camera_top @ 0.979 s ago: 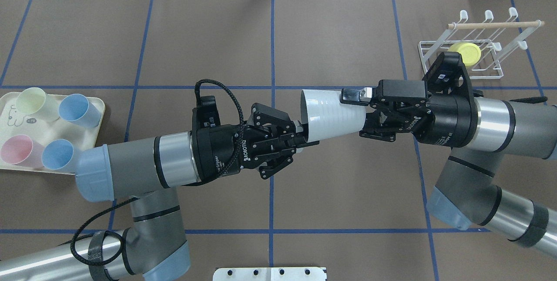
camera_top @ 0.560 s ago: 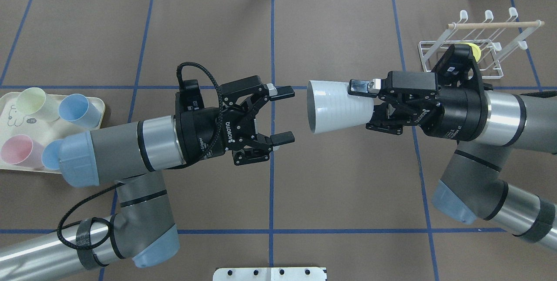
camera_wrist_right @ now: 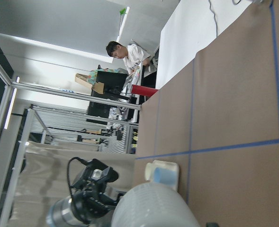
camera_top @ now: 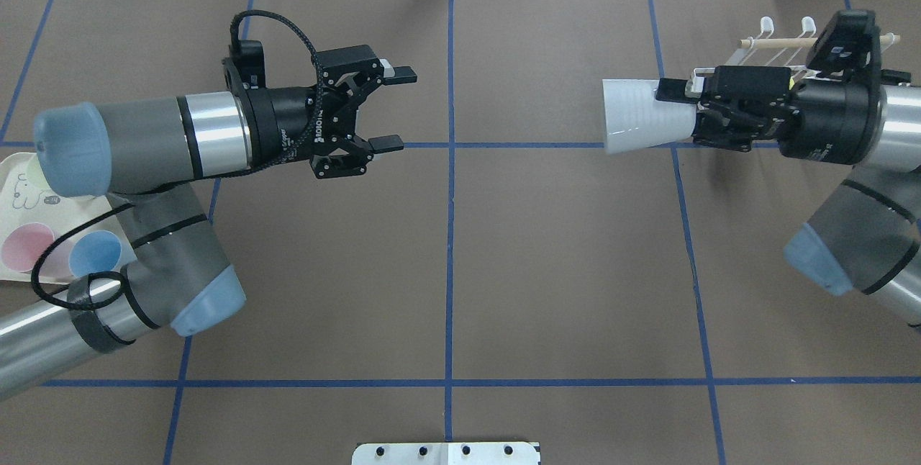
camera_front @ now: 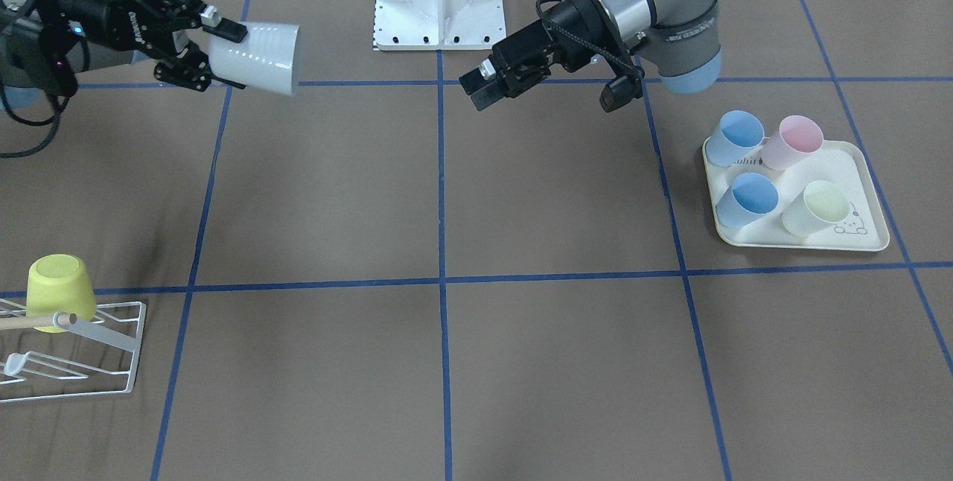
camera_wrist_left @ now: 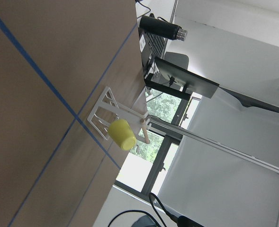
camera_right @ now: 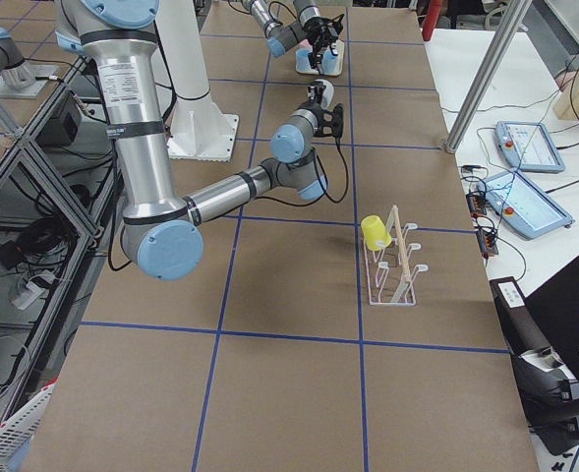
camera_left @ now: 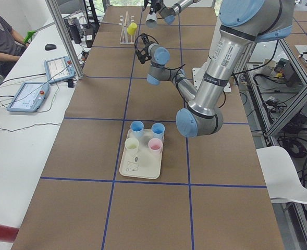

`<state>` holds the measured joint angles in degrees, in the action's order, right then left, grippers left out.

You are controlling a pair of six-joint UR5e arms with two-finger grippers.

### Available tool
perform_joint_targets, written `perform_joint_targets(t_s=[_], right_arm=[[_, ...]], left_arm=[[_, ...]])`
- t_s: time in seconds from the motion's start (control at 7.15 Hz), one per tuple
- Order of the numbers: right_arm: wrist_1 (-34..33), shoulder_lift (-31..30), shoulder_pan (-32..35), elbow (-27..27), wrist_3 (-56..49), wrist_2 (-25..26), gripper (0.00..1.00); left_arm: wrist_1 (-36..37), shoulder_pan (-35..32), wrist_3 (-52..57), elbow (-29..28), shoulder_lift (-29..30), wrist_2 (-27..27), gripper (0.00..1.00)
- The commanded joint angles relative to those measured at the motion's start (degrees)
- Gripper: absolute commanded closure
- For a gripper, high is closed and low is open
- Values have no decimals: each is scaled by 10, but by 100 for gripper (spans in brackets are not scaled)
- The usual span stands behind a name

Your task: Transfer IKEA cup to right arm and place on rack

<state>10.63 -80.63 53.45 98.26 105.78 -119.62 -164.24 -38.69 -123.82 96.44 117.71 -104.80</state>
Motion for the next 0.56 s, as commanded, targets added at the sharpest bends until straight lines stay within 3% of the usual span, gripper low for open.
perform_joint_targets(t_s=[0.0, 0.28, 0.42], right_arm=[[-30, -33, 114, -59, -128, -106, 76], [-156, -37, 219, -74, -257, -209, 76], [-225, -49, 252, -73, -350, -223, 76]], left_arm=[[124, -85, 159, -1, -19, -107, 0], [184, -186, 281, -4, -48, -199, 0], [223, -214, 357, -9, -57, -218, 0]])
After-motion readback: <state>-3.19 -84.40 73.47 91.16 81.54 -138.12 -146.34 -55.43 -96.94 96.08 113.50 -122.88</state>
